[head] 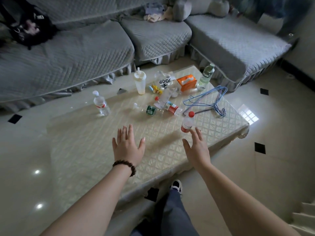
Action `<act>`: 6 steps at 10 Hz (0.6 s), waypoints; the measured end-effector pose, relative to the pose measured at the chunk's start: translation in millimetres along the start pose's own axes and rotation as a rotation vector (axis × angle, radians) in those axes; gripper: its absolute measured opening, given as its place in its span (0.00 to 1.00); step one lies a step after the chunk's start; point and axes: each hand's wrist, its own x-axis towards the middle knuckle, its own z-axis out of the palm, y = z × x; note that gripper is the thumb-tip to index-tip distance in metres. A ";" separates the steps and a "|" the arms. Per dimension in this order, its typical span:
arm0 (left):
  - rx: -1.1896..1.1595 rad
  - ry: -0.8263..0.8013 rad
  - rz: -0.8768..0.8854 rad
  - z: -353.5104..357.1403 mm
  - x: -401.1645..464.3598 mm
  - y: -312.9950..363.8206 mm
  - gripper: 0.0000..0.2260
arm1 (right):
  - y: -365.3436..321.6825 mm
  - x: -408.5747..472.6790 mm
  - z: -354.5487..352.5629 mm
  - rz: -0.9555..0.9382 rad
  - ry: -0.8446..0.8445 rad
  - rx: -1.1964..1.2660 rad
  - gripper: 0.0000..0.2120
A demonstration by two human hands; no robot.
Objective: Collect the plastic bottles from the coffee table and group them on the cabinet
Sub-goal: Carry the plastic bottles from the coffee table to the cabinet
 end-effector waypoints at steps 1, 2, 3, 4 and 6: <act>0.000 -0.018 0.006 14.4 28.4 11.6 0.31 | 12.2 33.4 0.8 0.040 -0.004 0.024 0.22; 0.017 -0.021 0.003 33.4 61.2 27.1 0.32 | 29.7 77.0 4.0 0.084 -0.006 0.017 0.25; 0.041 -0.053 -0.015 58.1 93.6 43.8 0.31 | 49.9 120.4 8.0 0.128 -0.010 0.041 0.29; 0.043 -0.091 -0.033 86.9 123.4 60.4 0.31 | 72.4 163.2 16.6 0.159 -0.018 0.073 0.34; 0.042 -0.118 -0.065 134.7 160.7 74.4 0.31 | 104.8 223.1 52.8 0.269 -0.084 0.186 0.42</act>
